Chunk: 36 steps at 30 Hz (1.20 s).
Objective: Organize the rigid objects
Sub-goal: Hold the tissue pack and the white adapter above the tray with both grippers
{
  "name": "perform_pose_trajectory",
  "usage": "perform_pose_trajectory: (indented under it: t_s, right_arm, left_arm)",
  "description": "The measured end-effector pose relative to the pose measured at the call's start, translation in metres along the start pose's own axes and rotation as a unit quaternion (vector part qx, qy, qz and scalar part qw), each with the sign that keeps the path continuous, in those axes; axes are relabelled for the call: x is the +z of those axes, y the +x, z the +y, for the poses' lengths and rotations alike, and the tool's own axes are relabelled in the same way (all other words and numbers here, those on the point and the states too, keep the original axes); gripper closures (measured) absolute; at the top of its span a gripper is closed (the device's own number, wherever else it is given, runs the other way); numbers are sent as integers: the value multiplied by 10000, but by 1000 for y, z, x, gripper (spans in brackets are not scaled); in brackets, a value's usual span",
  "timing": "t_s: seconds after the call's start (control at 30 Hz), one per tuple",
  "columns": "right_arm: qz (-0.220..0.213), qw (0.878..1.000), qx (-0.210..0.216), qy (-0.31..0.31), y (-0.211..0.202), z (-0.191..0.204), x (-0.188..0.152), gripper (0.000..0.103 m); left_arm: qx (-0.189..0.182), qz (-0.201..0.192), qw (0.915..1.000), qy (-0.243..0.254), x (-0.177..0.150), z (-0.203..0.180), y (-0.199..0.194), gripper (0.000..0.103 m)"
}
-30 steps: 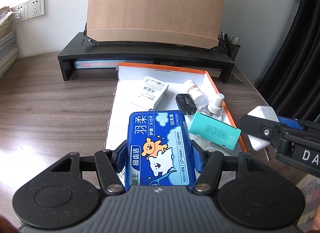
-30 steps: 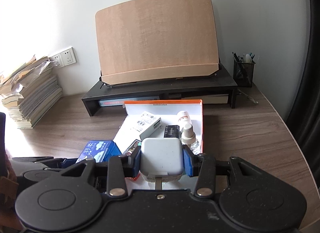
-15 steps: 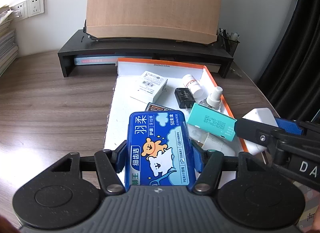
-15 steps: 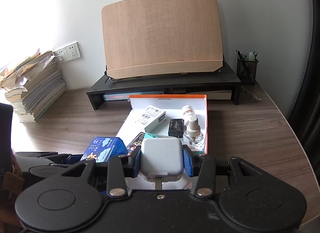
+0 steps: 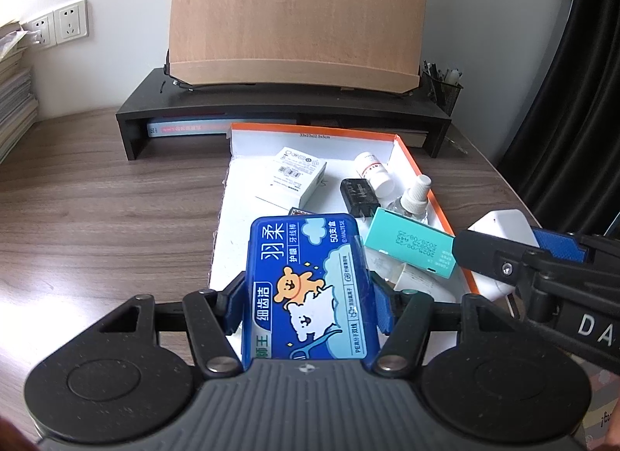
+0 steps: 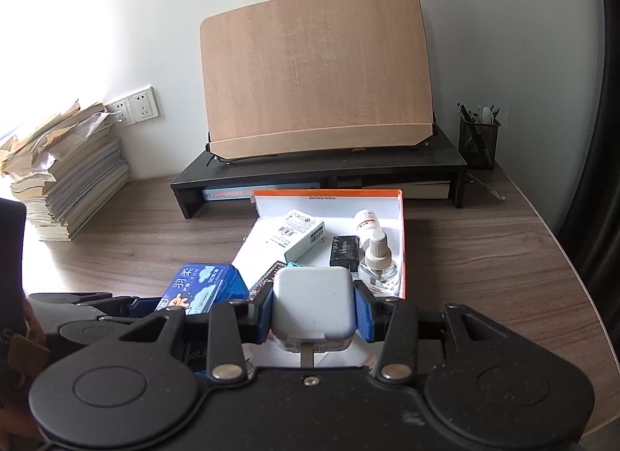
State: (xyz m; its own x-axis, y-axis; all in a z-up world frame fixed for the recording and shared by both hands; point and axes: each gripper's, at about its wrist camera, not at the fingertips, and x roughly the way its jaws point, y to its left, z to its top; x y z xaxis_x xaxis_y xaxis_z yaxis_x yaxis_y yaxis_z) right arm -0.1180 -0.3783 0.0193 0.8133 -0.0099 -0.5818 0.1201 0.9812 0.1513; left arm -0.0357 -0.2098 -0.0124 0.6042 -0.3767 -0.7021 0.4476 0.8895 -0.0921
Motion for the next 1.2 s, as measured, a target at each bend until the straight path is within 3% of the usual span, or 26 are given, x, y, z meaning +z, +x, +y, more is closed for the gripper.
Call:
perform_pose_trajectory:
  t_s: [1.2]
  right_arm:
    - [-279, 9994, -190, -67, 13, -1, 28, 52]
  left_arm:
    - [-81, -353, 9993, 126, 27, 0, 6, 40]
